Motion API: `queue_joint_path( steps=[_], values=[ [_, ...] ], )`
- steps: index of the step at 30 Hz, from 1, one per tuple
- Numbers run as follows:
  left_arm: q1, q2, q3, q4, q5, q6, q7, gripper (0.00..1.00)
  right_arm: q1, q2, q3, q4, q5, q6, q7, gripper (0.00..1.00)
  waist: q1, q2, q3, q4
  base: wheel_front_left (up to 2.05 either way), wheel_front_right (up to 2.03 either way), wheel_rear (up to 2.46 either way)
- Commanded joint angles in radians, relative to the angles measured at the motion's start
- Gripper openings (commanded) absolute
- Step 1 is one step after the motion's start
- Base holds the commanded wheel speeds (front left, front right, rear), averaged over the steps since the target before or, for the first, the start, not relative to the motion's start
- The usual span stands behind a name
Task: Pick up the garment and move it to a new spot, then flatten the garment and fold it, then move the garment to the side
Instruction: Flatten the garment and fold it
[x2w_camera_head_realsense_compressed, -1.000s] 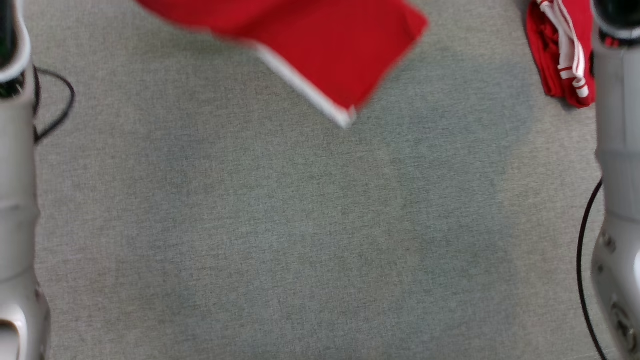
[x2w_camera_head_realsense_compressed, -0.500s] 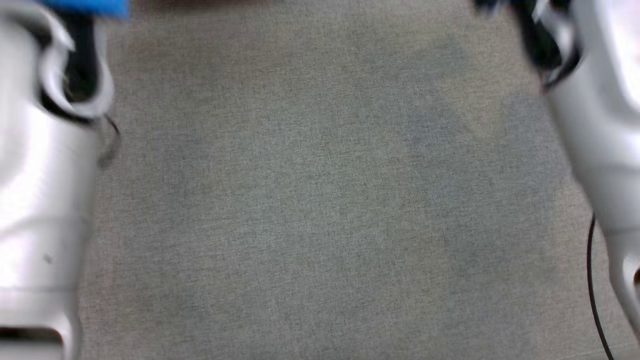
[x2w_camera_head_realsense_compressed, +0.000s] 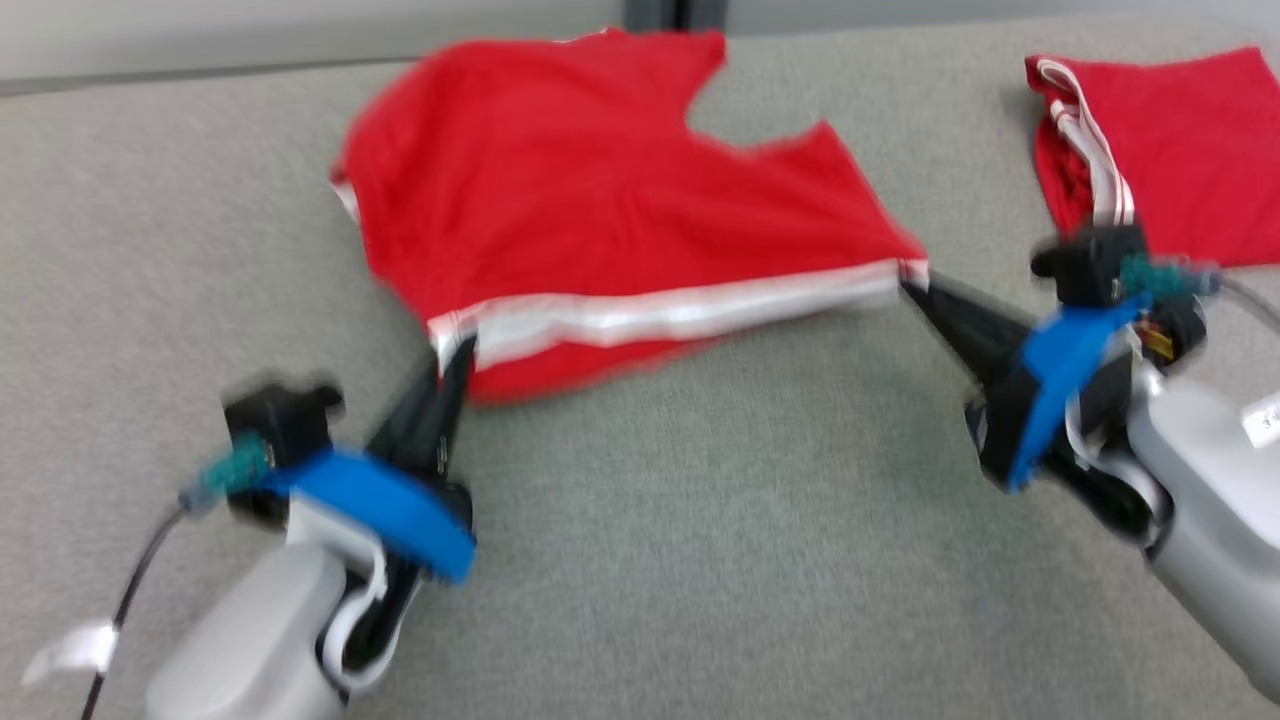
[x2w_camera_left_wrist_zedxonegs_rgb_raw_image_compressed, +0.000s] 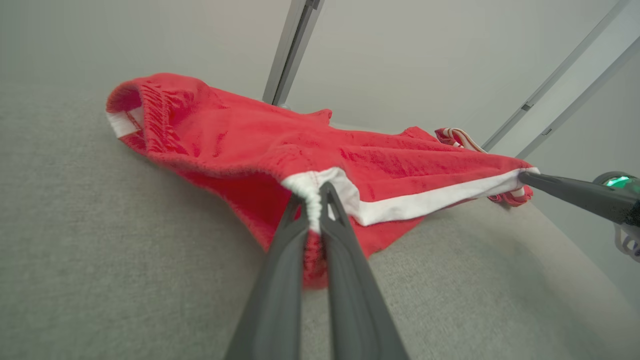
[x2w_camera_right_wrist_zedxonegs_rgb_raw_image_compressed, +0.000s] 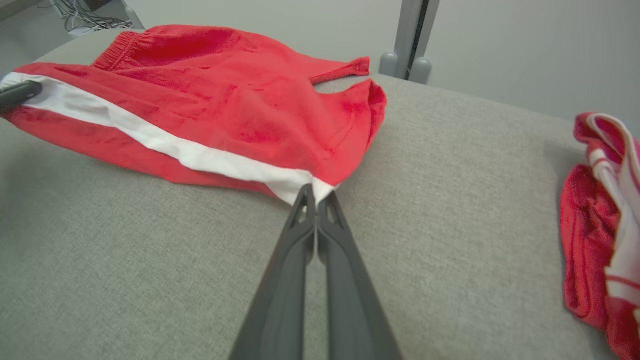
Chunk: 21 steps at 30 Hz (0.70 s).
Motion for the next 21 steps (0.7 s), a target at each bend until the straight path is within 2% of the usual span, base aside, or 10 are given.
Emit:
queue_joint_path(
  steps=[1,3,6,10,17,21],
  values=[
    [0.076,0.024,-0.027,-0.036,-0.013,-0.007,-0.006,0.0,0.071,-0.052,0.019,-0.056,0.03,0.0,0.037,0.0,0.0002,0.0001,-0.056,-0.009,0.0,0.0,0.0],
    [0.109,0.037,-0.042,-0.055,-0.015,-0.007,-0.007,0.0,0.106,-0.076,0.02,-0.08,0.049,0.0,0.057,0.0,0.0002,0.0001,-0.078,-0.004,0.0,0.0,0.0],
    [0.202,0.082,-0.072,-0.105,-0.024,-0.006,-0.006,0.0,0.212,-0.146,0.013,-0.163,0.092,0.0,0.131,0.0,0.0002,0.0001,-0.128,0.007,0.0,0.0,0.0],
    [0.309,0.138,-0.103,-0.184,-0.049,-0.007,0.011,0.0,0.374,-0.224,-0.051,-0.268,0.146,0.0,0.22,0.0,0.0002,0.0001,-0.174,0.025,0.0,0.0,0.0],
    [0.469,0.259,-0.129,-0.411,-0.106,0.05,0.095,0.0,0.674,-0.304,-0.268,-0.46,0.183,0.0,0.371,0.0,0.0002,0.0001,-0.192,0.035,0.0,0.0,0.0],
    [0.54,0.297,-0.119,-0.543,-0.145,0.097,0.107,0.0,0.82,-0.283,-0.455,-0.571,0.135,0.0,0.459,0.0,0.0002,0.0001,-0.189,0.038,0.0,0.0,0.0]
  ],
)
